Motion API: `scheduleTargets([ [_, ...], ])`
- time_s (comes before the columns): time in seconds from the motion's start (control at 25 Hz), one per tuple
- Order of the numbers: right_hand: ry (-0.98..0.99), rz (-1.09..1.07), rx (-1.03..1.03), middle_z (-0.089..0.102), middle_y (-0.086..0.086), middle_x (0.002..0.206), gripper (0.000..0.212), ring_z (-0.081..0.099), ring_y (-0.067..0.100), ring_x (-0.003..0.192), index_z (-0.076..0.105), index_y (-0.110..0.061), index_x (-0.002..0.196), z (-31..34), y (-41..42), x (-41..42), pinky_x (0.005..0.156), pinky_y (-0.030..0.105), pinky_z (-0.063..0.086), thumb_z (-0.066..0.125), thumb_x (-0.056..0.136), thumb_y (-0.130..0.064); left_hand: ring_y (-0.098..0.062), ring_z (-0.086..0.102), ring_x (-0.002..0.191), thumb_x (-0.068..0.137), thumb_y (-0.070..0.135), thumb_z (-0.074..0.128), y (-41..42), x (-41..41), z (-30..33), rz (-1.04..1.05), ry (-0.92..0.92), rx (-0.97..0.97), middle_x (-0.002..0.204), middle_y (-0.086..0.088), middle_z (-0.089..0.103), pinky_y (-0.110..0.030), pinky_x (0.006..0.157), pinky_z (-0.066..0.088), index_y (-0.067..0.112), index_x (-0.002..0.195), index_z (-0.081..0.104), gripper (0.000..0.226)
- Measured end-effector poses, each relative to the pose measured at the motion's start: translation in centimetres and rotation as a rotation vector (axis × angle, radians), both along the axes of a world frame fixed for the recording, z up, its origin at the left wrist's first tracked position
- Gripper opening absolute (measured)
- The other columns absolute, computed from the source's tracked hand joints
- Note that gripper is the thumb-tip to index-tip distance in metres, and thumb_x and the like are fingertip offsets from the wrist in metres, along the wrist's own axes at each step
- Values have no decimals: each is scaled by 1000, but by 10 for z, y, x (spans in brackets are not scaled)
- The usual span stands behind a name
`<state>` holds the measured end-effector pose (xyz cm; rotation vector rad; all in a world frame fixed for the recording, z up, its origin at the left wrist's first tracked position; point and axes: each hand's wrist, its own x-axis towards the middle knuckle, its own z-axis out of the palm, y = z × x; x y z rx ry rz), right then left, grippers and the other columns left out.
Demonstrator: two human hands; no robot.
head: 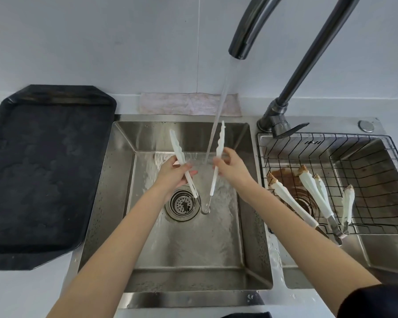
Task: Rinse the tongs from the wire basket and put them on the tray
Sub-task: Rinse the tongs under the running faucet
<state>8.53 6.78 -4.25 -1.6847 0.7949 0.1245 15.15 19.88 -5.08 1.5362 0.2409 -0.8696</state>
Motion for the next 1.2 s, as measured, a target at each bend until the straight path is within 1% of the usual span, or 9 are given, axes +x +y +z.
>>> scheduleTargets([
  [0.12, 113, 55, 4, 60, 6, 99, 34, 61, 24, 96, 48, -7, 126, -27, 6, -17, 97, 47, 48, 46, 94, -20, -27, 59, 96, 92, 3, 49, 1, -10, -17, -21, 60, 67, 108, -13, 55, -41, 94, 49, 5, 129, 44, 37],
  [0.28, 268, 18, 49, 64, 16, 100, 34, 63, 30, 92, 49, -3, 125, -61, 10, -27, 93, 49, 51, 44, 95, -17, -19, 56, 91, 92, 6, 50, 2, -22, -44, -57, 127, 178, 96, -7, 56, -37, 89, 47, 7, 129, 47, 37],
  [0.44, 382, -72, 186, 57, 24, 124, 41, 61, 37, 107, 39, 0, 134, -82, 13, -30, 72, 27, 56, 45, 95, -12, -15, 55, 89, 94, 8, 45, 2, -31, -61, -110, 164, 230, 103, -6, 56, -26, 79, 47, 10, 127, 51, 33],
  [0.52, 410, -96, 226, 57, 23, 126, 42, 58, 37, 114, 38, -3, 134, -92, 16, -30, 82, 30, 56, 46, 94, -12, -9, 53, 75, 93, 6, 41, 2, -35, -71, -145, 183, 242, 91, -3, 57, -18, 64, 47, 11, 120, 54, 29],
  [0.6, 433, -53, 217, 58, 17, 128, 44, 56, 34, 118, 40, -10, 133, -107, 18, -34, 100, 43, 47, 47, 91, -19, -8, 52, 71, 93, 4, 38, 3, -40, -77, -156, 222, 244, 80, 2, 56, -20, 62, 46, 14, 105, 56, 24],
  [0.68, 431, -37, 241, 57, 11, 131, 46, 53, 31, 122, 40, -14, 134, -118, 19, -37, 106, 45, 41, 46, 89, -22, -8, 54, 75, 92, 3, 37, 3, -43, -83, -149, 257, 237, 81, 4, 57, -21, 65, 46, 19, 97, 55, 25],
  [0.88, 453, -41, 330, 46, 6, 142, 51, 44, 24, 131, 30, -14, 143, -108, 24, -40, 113, 40, 33, 42, 94, -21, -16, 56, 98, 92, 5, 37, 7, -49, -96, -163, 327, 199, 92, 5, 60, -32, 90, 46, 23, 105, 56, 29],
  [1.0, 452, -45, 383, 37, 1, 148, 53, 38, 22, 135, 23, -13, 146, -105, 24, -42, 114, 36, 30, 40, 96, -20, -13, 57, 92, 93, 8, 38, 9, -50, -98, -179, 338, 217, 91, 7, 60, -32, 90, 43, 27, 96, 55, 26],
  [1.2, 453, 39, 304, 39, 1, 147, 55, 39, 21, 134, 24, -16, 146, -102, 25, -43, 112, 34, 31, 43, 95, -25, -18, 55, 104, 91, 11, 39, 12, -50, -94, -225, 325, 228, 110, -4, 60, -34, 95, 42, 17, 123, 51, 34],
])
